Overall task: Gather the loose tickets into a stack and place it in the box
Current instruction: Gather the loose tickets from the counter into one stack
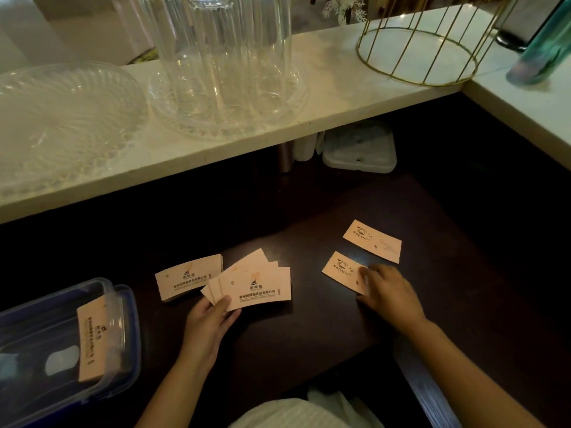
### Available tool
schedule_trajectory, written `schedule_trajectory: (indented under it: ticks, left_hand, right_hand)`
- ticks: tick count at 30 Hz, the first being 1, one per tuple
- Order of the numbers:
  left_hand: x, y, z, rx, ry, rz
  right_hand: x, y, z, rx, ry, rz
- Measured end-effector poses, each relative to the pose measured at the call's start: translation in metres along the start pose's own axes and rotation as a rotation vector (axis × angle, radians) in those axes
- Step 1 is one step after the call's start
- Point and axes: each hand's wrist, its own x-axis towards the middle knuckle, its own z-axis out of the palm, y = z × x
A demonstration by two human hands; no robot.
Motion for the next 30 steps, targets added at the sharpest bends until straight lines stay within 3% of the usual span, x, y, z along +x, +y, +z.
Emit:
schedule_trajectory:
  ticks: [6,10,12,14,15,17,20,30]
  left_hand:
    - [0.002,0.004,-0.001,-0.046,0.026,-0.021]
    - [0.003,0.009,0.004,-0.067,0.027,-0.027]
    - [0.003,0.010,0.007,-0.058,0.020,-0.030]
    - [0.001,0.013,0.010,-0.042,0.010,-0.030]
    - [0.001,0.014,0.012,-0.034,0.002,-0.028]
    - [-0.002,0.017,0.016,-0.022,-0.021,-0.018]
    - [-0.006,0.020,0.022,-0.018,-0.060,0.011]
    - [-0.013,0.023,0.033,0.071,-0.074,0.128]
  right_hand:
    - [-0.007,-0.007,0.005,-0.112,0.084,-0.102]
    - [-0.009,-0.015,-0.017,-0.039,0.103,0.024]
    - [-0.009,-0.027,-0.032,0.204,0.171,0.152]
    - [-0.010,-0.048,-0.048,0.690,0.191,0.207]
    - [-0.010,-0.060,-0.056,0.902,0.161,0.158]
    - [-0.011,-0.082,-0.064,1.069,0.038,0.029]
    - [-0.009,-0.104,-0.060,0.998,-0.067,-0.025]
    - [0.000,-0.124,-0.036,0.919,-0.072,-0.018]
